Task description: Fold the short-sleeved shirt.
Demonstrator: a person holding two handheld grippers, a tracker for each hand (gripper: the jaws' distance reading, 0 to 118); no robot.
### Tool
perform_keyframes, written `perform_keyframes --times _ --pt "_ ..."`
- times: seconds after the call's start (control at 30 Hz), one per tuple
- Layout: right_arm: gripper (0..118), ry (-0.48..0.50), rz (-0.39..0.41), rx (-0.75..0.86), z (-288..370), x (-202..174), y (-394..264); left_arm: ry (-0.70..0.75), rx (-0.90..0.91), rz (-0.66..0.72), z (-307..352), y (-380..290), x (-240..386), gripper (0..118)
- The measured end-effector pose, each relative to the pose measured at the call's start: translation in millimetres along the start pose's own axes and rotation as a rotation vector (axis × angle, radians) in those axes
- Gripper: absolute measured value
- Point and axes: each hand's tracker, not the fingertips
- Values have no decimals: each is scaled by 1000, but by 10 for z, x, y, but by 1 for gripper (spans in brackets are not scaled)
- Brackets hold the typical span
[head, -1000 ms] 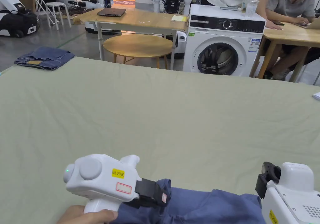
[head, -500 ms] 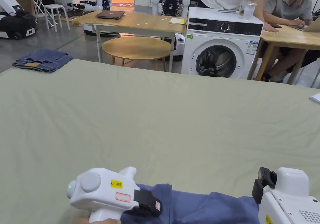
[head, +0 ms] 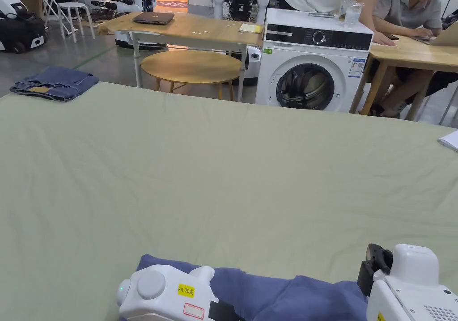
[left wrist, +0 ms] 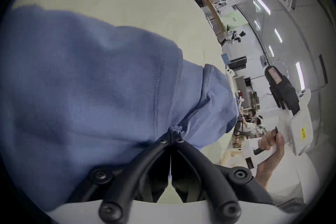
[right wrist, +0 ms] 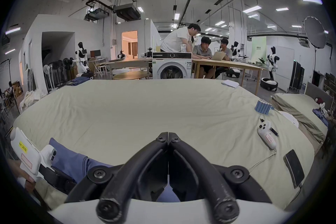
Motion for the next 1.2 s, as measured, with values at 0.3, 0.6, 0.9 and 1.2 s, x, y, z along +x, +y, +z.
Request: perform_keyframes --times 0.3,0.6,0.9,1.2 --pt "0 4 2 14 16 -1 69 2 164 -46 908 136 48 0" --pt "0 17 -9 23 -27 -33 101 123 279 96 1903 79 -692 50" --pt "0 32 -25 36 -16 -95 106 -18 172 217 1468 -47 -1230 55" --pt "0 30 -34 54 19 -94 151 -241 227 208 1132 -12 -1451 32"
